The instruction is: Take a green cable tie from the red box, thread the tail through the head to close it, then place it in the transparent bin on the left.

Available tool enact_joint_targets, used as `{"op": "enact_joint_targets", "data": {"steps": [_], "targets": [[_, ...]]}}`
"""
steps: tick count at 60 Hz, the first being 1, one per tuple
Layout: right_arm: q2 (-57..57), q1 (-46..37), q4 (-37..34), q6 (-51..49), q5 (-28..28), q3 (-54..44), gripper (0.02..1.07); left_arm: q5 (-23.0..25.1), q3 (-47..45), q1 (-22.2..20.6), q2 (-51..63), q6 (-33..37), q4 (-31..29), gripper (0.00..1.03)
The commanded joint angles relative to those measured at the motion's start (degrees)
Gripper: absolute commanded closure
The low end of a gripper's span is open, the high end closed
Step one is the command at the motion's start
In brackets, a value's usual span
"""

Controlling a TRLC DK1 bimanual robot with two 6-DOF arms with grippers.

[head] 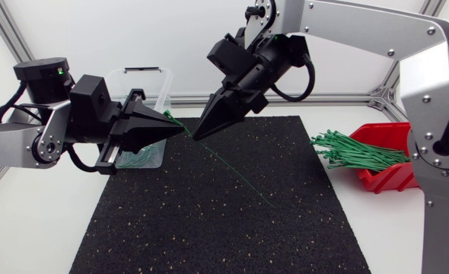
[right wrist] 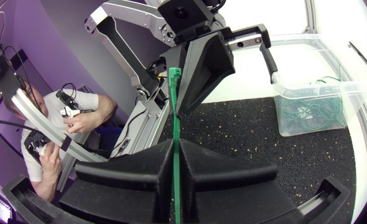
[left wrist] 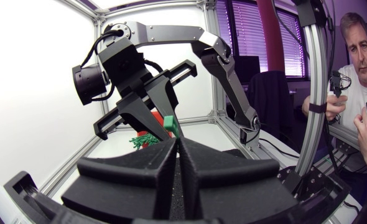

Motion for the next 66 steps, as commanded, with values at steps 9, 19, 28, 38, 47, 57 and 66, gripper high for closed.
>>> {"op": "enact_joint_targets", "data": {"steps": [9,19,28,38,47,57,66], "targets": [[-0.3,-0.1,-3.0,-1.5,-0.4,-1.1,0.72,0.7,0.3,-0.4,-2.2,-1.3,0.9,1.00],[-0.6,-0.4,-2.2,-0.4,0.6,-0.3,0.05,0.6,0.0,-0.2,-2.4,-2.1,0.9,1.00],[-0.7,-1.1,1.3,4.2,3.7,0.9,0.05,0.4,-0.2,0.3,-2.9,-3.5,0.9,1.00],[-2.3,-1.1,9.7,12.4,9.7,-0.3,0.05,-0.4,-0.4,1.8,-3.5,-5.6,-0.3,1.00],[-5.5,0.1,22.2,19.9,18.2,-6.6,0.05,-1.7,-0.5,2.5,-4.6,-6.1,-3.6,1.00],[-7.8,1.1,28.3,22.4,22.7,-11.4,0.05,-3.9,-2.6,3.0,-6.4,-5.6,-4.0,1.00],[-10.6,1.7,34.0,24.4,27.2,-16.3,0.05,-7.0,-4.4,3.0,-6.9,-3.9,-4.0,1.00]]}}
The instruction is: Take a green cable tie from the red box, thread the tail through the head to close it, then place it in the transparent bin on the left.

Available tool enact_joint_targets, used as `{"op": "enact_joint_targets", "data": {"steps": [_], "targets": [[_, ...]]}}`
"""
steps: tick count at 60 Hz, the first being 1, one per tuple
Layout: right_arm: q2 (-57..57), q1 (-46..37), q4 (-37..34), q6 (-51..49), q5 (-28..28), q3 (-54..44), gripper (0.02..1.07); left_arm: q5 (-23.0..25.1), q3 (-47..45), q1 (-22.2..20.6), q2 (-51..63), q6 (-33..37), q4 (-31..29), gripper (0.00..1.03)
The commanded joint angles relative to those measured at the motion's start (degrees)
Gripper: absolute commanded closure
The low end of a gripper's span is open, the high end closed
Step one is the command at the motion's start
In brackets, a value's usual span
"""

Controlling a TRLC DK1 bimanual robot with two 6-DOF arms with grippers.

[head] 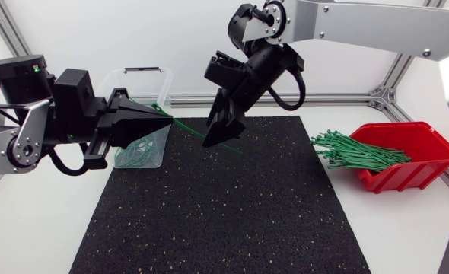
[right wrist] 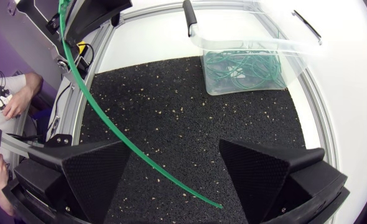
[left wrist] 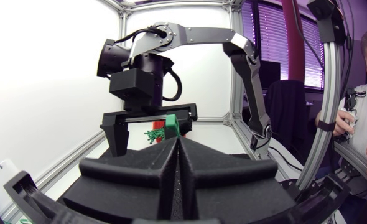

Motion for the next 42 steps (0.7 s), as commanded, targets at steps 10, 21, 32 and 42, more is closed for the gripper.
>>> {"op": "enact_joint_targets", "data": {"steps": [10,21,32,42], "targets": [[-7.9,0.8,7.2,3.7,5.5,-9.3,0.05,-6.2,-2.4,0.1,-1.8,7.9,-7.8,1.00],[-14.7,5.6,16.9,8.9,14.0,-17.4,0.05,-11.4,0.4,-0.7,-3.3,15.2,-21.5,1.00],[-16.4,10.1,24.7,14.1,20.1,-22.0,0.06,-15.5,2.5,-1.2,-4.0,15.2,-26.7,1.00],[-17.6,14.1,30.3,18.7,25.2,-25.6,0.16,-16.1,3.5,-0.3,-5.0,12.6,-27.3,1.00]]}}
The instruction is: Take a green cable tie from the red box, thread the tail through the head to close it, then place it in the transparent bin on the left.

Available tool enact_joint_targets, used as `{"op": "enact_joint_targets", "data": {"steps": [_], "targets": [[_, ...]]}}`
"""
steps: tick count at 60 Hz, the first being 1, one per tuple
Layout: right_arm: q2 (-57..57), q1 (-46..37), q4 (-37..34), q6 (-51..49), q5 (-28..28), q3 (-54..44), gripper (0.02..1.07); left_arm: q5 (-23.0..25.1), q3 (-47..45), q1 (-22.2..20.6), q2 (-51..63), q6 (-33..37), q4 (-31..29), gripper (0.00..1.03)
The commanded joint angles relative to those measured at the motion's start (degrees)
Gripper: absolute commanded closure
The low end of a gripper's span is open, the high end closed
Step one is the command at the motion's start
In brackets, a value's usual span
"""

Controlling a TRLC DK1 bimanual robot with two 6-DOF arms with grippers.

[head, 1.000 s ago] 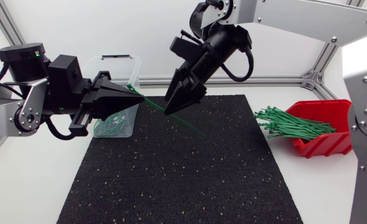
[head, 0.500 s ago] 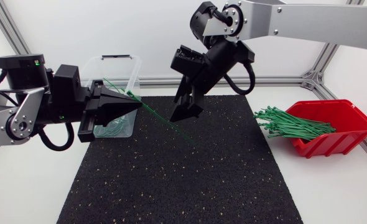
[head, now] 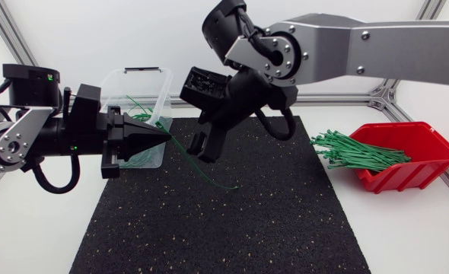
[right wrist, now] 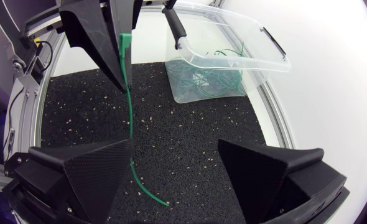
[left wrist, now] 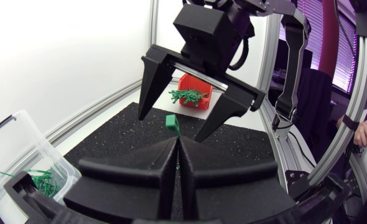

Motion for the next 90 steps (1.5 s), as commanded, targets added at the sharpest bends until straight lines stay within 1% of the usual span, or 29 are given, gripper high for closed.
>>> {"op": "enact_joint_targets", "data": {"steps": [1,3,9,11,14,19,25,29,34,45,51,60,71,78,83,90], "targets": [[-1.6,2.3,2.3,3.6,2.7,-2.4,0.16,-0.6,2.3,0.5,-0.9,-1.2,-0.6,1.00],[-1.9,2.9,3.3,4.3,3.2,-2.9,0.17,-0.8,2.6,0.5,-0.9,-2.1,-0.4,1.00],[-2.2,4.3,5.4,6.2,4.9,-3.7,0.28,-1.4,3.1,0.7,-0.9,-4.3,0.4,1.00],[-2.3,4.7,5.7,6.5,5.5,-3.8,0.28,-1.5,3.2,0.7,-0.9,-4.4,0.4,1.00],[-2.7,4.9,6.7,7.2,7.4,-4.3,0.31,-1.5,3.1,0.7,-1.2,-5.1,0.4,1.00],[-3.3,5.4,8.1,8.0,8.6,-5.2,0.42,-1.4,3.0,0.9,-1.5,-6.3,0.6,1.00],[-4.3,6.3,10.5,8.5,11.5,-7.2,0.59,-1.4,2.8,1.4,-2.0,-7.4,0.7,1.00],[-4.5,6.9,10.7,9.1,11.5,-7.7,0.66,-1.4,2.2,1.7,-2.5,-8.5,1.4,1.00],[-4.4,7.2,10.9,9.6,11.6,-8.0,0.67,-1.4,1.7,1.7,-2.6,-9.6,2.5,1.00],[-4.3,8.0,12.2,10.8,12.1,-8.4,0.89,-1.4,0.9,1.8,-2.6,-13.8,6.4,1.00],[-4.5,8.3,12.4,11.1,12.4,-8.4,1.01,-1.4,0.7,1.8,-2.7,-14.5,6.7,1.00],[-4.6,8.2,12.4,12.6,12.2,-8.6,1.01,-1.4,0.1,1.8,-3.2,-15.6,7.6,1.00],[-4.5,7.6,11.9,13.5,9.2,-8.0,1.01,-1.4,-1.6,2.1,-3.7,-20.5,12.9,1.00],[-4.4,7.2,11.5,14.6,7.5,-7.7,1.01,-1.4,-2.8,2.3,-3.8,-25.7,18.7,1.00],[-4.0,6.4,10.5,15.7,4.5,-6.8,1.01,-1.4,-3.2,2.5,-3.8,-27.6,20.7,1.00],[-3.2,5.5,9.7,16.9,2.0,-5.9,1.01,-1.5,-3.7,2.5,-3.5,-29.8,22.9,1.00]]}}
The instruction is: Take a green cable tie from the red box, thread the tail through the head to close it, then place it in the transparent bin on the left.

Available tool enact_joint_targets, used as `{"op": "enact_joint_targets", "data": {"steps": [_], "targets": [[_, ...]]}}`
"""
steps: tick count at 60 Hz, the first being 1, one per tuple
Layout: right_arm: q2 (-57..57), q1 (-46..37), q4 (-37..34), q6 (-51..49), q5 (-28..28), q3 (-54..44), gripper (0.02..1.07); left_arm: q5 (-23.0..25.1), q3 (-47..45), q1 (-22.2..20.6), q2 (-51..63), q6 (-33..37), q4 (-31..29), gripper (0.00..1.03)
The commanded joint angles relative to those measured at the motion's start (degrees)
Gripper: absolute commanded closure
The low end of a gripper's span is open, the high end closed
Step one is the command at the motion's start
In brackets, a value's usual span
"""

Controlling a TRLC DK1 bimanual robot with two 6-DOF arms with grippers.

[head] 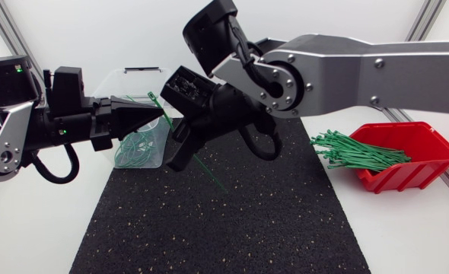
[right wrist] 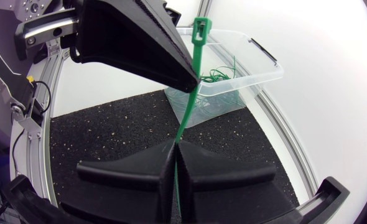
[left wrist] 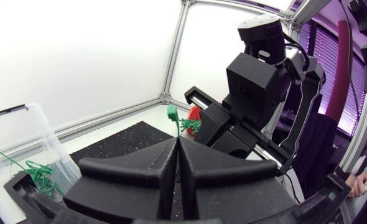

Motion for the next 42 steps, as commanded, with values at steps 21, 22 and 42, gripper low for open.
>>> {"op": "enact_joint_targets", "data": {"steps": [21,22,42], "targets": [[2.9,-0.2,-2.5,4.3,-3.1,2.0,1.01,-0.2,-0.7,0.9,-0.2,-7.0,6.6,0.99],[3.0,-0.2,-2.5,4.2,-3.1,2.0,1.01,-0.2,-0.7,0.9,-0.2,-7.0,6.6,0.98],[3.3,-0.6,-2.4,4.6,-3.3,2.0,1.01,-0.2,-0.9,1.0,-0.4,-8.1,7.5,0.91]]}}
